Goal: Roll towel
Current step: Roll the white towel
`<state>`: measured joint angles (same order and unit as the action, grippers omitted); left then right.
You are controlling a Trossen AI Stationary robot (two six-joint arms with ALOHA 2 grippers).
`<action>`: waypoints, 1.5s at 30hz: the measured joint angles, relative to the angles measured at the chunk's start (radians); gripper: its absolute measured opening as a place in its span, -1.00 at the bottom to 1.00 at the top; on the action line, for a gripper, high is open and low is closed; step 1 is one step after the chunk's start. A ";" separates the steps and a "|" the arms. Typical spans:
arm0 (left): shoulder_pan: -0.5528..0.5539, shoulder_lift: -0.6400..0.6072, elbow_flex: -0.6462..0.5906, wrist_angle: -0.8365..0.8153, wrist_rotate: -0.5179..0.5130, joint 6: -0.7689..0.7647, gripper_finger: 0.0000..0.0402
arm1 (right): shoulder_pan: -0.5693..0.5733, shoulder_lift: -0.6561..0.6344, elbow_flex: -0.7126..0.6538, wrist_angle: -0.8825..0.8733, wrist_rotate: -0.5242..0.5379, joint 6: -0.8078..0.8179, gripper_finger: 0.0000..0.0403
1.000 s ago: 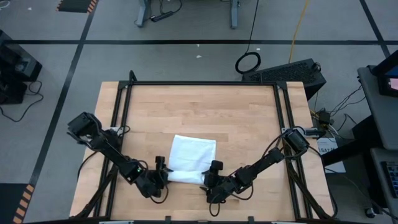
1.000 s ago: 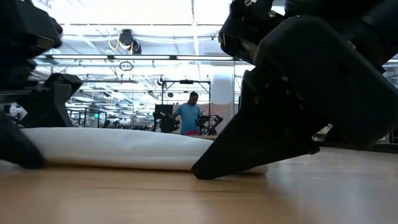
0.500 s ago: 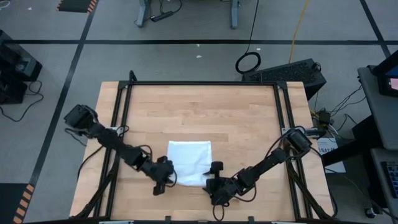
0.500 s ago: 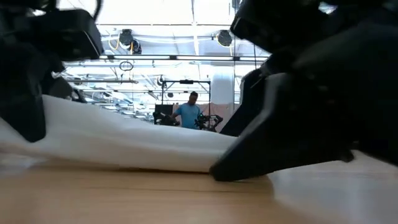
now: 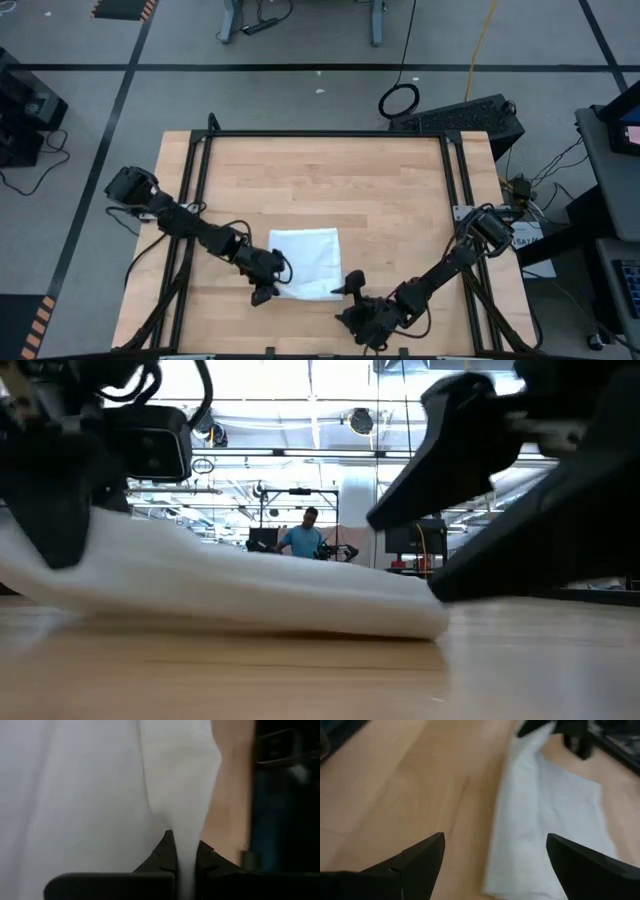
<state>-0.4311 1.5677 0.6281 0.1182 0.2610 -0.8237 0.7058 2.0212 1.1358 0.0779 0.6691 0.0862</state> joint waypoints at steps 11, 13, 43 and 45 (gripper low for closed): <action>0.090 0.045 0.000 0.003 0.110 -0.009 -0.94 | -0.082 0.030 0.001 0.016 -0.038 0.127 0.68; 0.088 0.061 0.000 0.006 0.109 -0.014 -0.94 | -0.099 0.031 0.001 0.024 -0.065 0.116 0.68; 0.069 0.085 0.000 0.058 0.033 -0.061 -0.93 | -0.274 0.040 0.003 0.085 -0.482 0.220 -0.13; 0.069 0.085 0.000 0.054 0.020 -0.060 -0.91 | -0.279 0.040 0.003 0.072 -0.501 0.248 -0.25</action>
<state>-0.3622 1.6531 0.6285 0.1722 0.2814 -0.8837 0.4269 2.0608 1.1387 0.1496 0.1683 0.3340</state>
